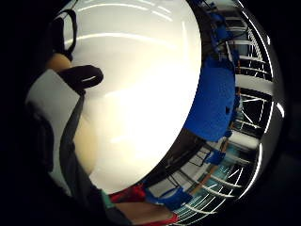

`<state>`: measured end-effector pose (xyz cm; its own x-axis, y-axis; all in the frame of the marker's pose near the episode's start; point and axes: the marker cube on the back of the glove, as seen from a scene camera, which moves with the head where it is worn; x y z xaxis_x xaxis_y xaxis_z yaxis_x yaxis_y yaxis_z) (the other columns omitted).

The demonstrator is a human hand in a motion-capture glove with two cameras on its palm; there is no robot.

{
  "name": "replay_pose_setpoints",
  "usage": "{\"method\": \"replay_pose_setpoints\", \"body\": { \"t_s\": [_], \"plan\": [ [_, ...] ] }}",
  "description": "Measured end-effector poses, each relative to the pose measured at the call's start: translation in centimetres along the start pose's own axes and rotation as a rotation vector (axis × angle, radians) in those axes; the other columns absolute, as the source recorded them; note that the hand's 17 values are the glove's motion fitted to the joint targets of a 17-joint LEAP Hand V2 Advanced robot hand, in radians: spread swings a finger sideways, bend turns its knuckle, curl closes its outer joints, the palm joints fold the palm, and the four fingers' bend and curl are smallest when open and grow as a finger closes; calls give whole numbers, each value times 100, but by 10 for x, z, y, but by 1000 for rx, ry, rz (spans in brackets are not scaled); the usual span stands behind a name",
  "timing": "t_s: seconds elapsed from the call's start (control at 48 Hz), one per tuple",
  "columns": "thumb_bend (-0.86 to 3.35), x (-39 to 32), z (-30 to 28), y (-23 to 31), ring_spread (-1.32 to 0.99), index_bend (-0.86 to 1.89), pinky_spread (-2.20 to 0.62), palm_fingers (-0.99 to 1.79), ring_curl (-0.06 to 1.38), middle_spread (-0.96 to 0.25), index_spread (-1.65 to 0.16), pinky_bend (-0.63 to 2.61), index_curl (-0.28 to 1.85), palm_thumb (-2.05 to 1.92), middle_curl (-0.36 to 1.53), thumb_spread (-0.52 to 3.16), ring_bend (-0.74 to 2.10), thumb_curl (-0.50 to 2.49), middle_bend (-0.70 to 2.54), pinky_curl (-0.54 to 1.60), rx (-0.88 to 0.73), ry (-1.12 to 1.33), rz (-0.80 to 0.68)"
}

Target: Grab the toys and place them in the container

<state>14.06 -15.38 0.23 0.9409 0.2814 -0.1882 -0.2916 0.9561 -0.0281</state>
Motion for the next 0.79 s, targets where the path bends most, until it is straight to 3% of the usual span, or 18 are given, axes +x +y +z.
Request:
{"method": "replay_pose_setpoints", "body": {
  "t_s": [0.188,0.438,0.792],
  "plan": [
    [22,-14,-17,0,-51,28,-40,92,49,-37,-40,109,26,69,42,106,86,60,45,39,-44,53,-40],
    [20,-64,-83,10,-57,38,-41,91,54,-44,-42,105,36,74,52,82,88,74,52,42,1,-21,-112],
    [17,-209,-179,10,-61,41,-41,83,61,-50,-44,110,49,74,65,63,91,87,56,45,46,-57,-294]
  ]
}}
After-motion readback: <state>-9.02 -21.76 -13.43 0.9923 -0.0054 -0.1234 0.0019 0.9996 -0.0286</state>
